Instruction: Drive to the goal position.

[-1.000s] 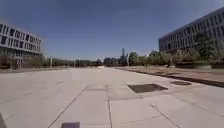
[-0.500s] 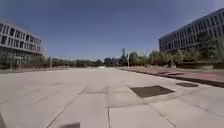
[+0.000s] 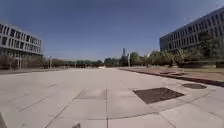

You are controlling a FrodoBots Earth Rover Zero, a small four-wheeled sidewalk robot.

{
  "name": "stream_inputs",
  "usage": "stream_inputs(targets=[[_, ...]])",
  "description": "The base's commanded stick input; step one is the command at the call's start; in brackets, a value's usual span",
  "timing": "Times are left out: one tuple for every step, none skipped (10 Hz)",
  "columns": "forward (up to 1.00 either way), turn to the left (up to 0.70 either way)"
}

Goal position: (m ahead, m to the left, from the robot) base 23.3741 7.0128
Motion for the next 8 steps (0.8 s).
stream_inputs(targets=[[0.70,0.00],[0.70,0.00],[0.70,0.00],[0.70,0.00],[0.70,0.00],[0.70,0.00],[0.70,0.00],[0.70,0.00]])
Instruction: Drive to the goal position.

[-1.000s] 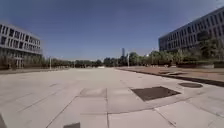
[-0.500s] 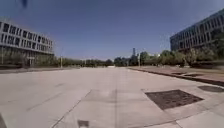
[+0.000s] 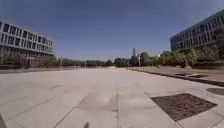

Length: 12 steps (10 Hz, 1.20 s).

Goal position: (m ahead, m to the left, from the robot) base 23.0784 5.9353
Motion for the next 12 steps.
stream_inputs(targets=[[0.70,0.00],[0.70,0.00],[0.70,0.00],[0.70,0.00],[0.70,0.00],[0.70,0.00],[0.70,0.00],[0.70,0.00],[0.70,0.00],[0.70,0.00],[0.70,0.00],[0.70,0.00]])
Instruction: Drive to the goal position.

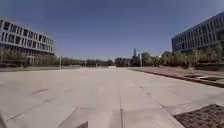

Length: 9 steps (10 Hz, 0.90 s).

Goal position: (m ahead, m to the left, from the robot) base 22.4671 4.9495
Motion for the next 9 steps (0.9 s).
stream_inputs(targets=[[0.70,0.00],[0.70,0.00],[0.70,0.00],[0.70,0.00],[0.70,0.00],[0.70,0.00],[0.70,0.00],[0.70,0.00],[0.70,0.00]])
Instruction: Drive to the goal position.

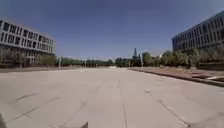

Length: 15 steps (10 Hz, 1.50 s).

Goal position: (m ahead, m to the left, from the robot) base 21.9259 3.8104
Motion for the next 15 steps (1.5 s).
stream_inputs(targets=[[0.70,0.00],[0.70,0.00],[0.70,0.00],[0.70,0.00],[0.70,0.00],[0.70,0.00],[0.70,0.00],[0.70,0.00],[0.70,0.00],[0.70,0.00],[0.70,0.00],[0.70,0.00],[0.70,0.00],[0.70,0.00],[0.70,0.00]])
